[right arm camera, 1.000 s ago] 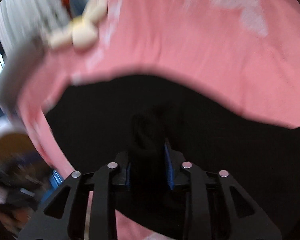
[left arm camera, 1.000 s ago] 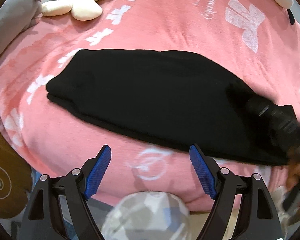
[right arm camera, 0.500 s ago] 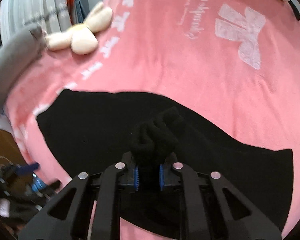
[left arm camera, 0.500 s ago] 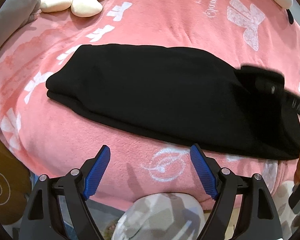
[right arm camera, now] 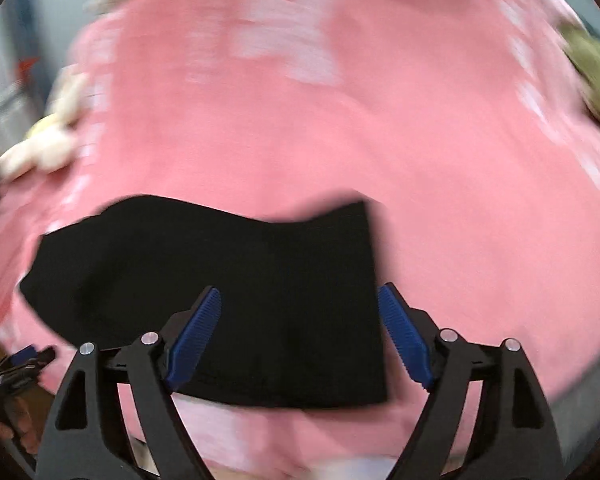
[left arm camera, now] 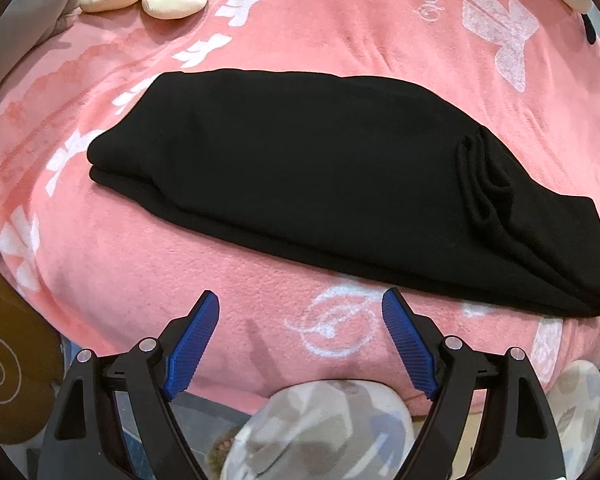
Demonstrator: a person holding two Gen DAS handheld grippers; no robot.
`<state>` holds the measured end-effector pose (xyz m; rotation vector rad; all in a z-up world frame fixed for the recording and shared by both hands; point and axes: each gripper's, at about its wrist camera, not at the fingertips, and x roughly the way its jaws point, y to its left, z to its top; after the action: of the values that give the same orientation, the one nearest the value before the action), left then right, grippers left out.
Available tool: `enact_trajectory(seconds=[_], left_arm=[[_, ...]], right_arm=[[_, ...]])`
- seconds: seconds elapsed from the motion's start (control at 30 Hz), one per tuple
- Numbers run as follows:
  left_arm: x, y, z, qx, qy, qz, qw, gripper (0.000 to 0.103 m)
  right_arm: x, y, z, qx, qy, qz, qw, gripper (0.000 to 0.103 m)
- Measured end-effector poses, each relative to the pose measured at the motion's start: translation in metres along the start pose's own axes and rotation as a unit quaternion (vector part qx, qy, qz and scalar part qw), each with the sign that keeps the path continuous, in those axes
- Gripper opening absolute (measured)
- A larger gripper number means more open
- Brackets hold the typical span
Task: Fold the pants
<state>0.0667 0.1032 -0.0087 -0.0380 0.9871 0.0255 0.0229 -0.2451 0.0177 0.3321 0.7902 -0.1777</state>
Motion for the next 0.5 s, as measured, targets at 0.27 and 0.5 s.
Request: enact_trajectory(seconds=[0.27,0.5], left_arm=[[-0.006,-0.024,-0.002,0.023,0.000,0.017,0.9996,0.081],[-0.005,-0.037,-0.001,0.006,0.021,0.007,0.9997,0.081]], right_arm=[[0.031,-0.052,-0.031,0.118,0.026,0.070,0.990,0.081],[0.048,-0.037,-0.028,0.145,0.034,0.163,0.975,0.023]])
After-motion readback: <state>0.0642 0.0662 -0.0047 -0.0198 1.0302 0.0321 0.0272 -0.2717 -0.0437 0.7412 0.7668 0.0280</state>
